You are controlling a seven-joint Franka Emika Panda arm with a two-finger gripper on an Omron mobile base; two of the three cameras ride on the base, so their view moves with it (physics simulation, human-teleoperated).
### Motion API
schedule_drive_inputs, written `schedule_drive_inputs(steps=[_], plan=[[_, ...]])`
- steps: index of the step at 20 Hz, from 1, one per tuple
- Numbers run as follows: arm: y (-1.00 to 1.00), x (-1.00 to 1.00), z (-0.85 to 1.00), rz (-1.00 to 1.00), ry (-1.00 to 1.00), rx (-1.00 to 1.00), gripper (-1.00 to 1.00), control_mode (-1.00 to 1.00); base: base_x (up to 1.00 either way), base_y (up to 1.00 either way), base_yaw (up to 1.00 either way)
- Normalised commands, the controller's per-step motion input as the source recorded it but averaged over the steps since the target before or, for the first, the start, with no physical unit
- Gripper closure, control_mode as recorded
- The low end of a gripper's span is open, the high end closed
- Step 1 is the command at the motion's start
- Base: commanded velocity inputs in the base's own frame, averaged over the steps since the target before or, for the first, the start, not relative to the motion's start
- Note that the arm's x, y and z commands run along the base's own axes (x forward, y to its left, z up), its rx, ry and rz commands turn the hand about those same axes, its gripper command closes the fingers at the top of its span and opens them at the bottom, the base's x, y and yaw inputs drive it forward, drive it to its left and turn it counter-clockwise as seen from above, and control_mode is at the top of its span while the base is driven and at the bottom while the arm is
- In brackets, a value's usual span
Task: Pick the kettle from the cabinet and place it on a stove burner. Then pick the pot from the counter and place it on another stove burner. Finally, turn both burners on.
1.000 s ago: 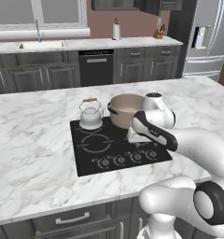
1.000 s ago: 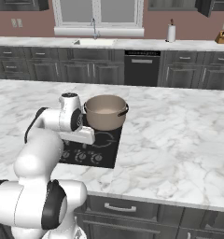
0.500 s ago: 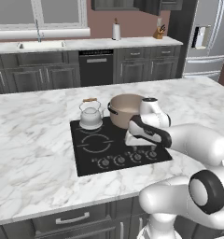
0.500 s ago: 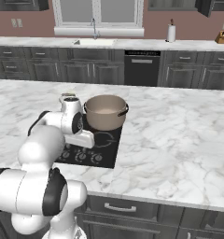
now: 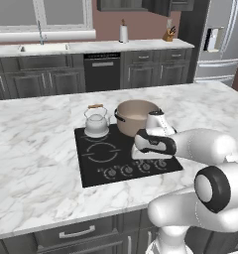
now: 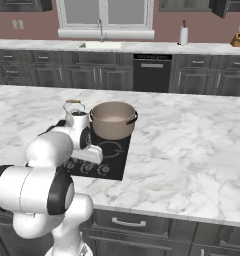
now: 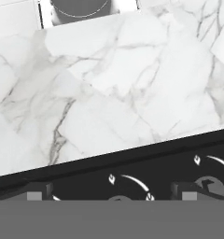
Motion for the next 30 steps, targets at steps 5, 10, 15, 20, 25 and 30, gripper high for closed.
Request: schedule_drive_inputs(steps=[5, 10, 15, 20, 25, 30], plan=[[0.0, 0.2, -0.33, 0.0, 0.0, 0.0, -1.0, -1.0, 0.0, 0.0, 0.0], [0.0, 0.18, -0.2, 0.0, 0.0, 0.0, -1.0, -1.0, 0.0, 0.0, 0.0], [0.0, 0.11, -0.05, 0.0, 0.0, 0.0, -1.0, -1.0, 0.0, 0.0, 0.0], [0.0, 0.06, -0.1, 0.0, 0.01, 0.0, -1.0, -1.0, 0.0, 0.0, 0.0], [0.0, 0.01, -0.21, 0.0, 0.0, 0.0, -1.0, -1.0, 0.0, 0.0, 0.0], [0.05, 0.02, -0.16, 0.0, 0.0, 0.0, -1.0, -1.0, 0.0, 0.0, 0.0]])
